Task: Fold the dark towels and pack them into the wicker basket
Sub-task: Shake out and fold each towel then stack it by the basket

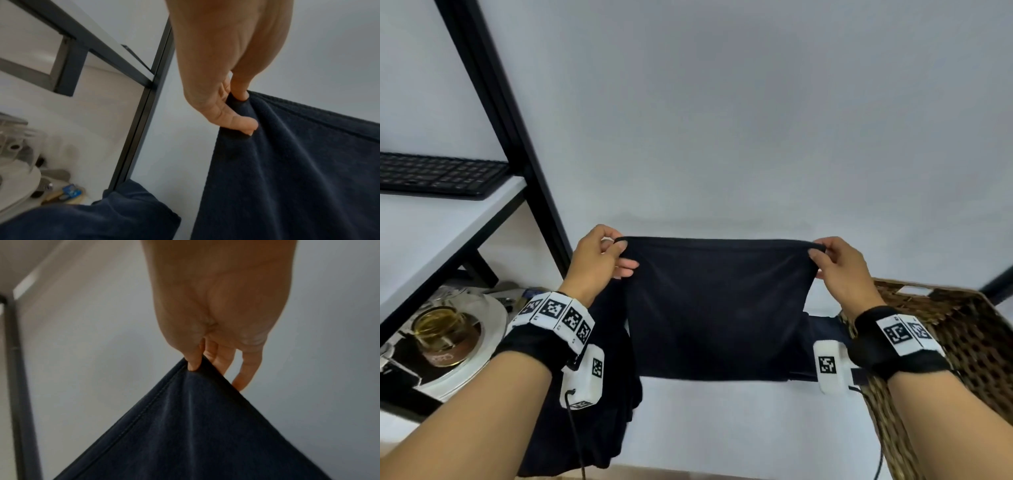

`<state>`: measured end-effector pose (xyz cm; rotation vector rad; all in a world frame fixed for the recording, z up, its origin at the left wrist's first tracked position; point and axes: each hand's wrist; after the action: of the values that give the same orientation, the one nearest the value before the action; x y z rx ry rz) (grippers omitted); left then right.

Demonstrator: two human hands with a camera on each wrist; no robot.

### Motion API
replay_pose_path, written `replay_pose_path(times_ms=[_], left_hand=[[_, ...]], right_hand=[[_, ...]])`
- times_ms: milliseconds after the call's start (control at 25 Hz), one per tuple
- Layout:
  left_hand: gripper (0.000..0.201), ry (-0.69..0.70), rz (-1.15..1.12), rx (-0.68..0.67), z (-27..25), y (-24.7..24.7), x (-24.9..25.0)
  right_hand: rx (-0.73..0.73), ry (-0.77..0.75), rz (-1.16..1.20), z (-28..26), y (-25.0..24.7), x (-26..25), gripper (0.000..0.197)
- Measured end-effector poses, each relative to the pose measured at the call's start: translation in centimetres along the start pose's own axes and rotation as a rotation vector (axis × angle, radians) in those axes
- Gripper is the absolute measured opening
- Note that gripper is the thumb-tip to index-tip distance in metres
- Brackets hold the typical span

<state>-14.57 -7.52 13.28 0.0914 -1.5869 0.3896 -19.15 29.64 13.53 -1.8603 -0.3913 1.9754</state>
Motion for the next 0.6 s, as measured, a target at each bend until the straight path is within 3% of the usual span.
replay_pose_path(times_ms=[120, 240, 480, 600], left_hand=[[0.013, 0.037, -0.131, 0.014, -0.4, -0.3, 0.1], [0.012, -0.006, -0.133, -0.024, -2.1, -1.3, -1.2], [0.013, -0.238, 0.064, -0.19, -5.8, -2.5, -10.0], [0.007, -0.36, 0.201, -0.225, -6.0, -1.3, -14.6]], right_hand=[[0.065, -0.035, 0.2, -0.8, -0.3, -0.7, 0.018], [0.025, -0.054, 0.215, -3.8, -0.3, 0.2, 0.024], [-0.193, 0.036, 0.046, -11.5, 2.3, 9.0, 0.031], [-0.289, 0.127, -0.1, -12.8, 4.3, 14.1, 0.032]])
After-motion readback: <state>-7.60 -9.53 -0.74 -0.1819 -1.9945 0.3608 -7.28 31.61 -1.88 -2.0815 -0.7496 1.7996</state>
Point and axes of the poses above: each hand's wrist, its own z-axis towards the middle knuckle, its own y-axis out of the palm, x = y × z, and after that the axes turned 3 degrees about -x, right-handed
